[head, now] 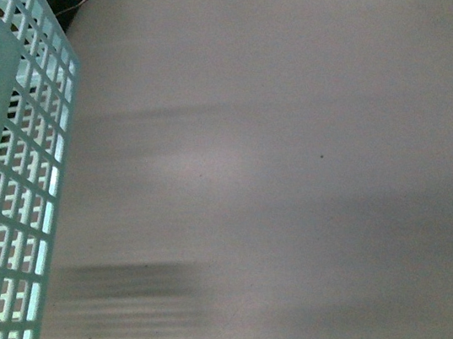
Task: Pick mango and avocado into basket
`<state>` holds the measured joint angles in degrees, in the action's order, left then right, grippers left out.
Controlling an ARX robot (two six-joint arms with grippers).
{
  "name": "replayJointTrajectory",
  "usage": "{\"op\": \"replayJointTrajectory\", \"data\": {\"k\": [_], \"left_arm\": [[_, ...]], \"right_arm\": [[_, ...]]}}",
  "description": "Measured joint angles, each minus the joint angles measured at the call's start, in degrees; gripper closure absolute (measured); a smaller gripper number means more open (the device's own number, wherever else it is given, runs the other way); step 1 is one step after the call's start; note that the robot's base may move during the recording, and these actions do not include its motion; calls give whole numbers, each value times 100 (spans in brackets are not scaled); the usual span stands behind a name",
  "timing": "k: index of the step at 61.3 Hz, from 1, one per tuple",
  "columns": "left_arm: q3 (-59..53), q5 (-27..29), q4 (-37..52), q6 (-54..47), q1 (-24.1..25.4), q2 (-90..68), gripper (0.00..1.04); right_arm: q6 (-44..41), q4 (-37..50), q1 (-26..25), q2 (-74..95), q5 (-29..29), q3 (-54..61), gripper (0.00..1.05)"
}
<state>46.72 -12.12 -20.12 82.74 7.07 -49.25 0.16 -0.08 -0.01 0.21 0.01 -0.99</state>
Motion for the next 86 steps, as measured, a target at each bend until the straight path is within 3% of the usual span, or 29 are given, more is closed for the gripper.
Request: {"op": "replayJointTrajectory", "data": {"k": [86], "left_arm": [[20, 4, -81, -101, 13, 35, 75]], "right_arm": [[0, 0, 0, 0, 0, 0, 9]]}}
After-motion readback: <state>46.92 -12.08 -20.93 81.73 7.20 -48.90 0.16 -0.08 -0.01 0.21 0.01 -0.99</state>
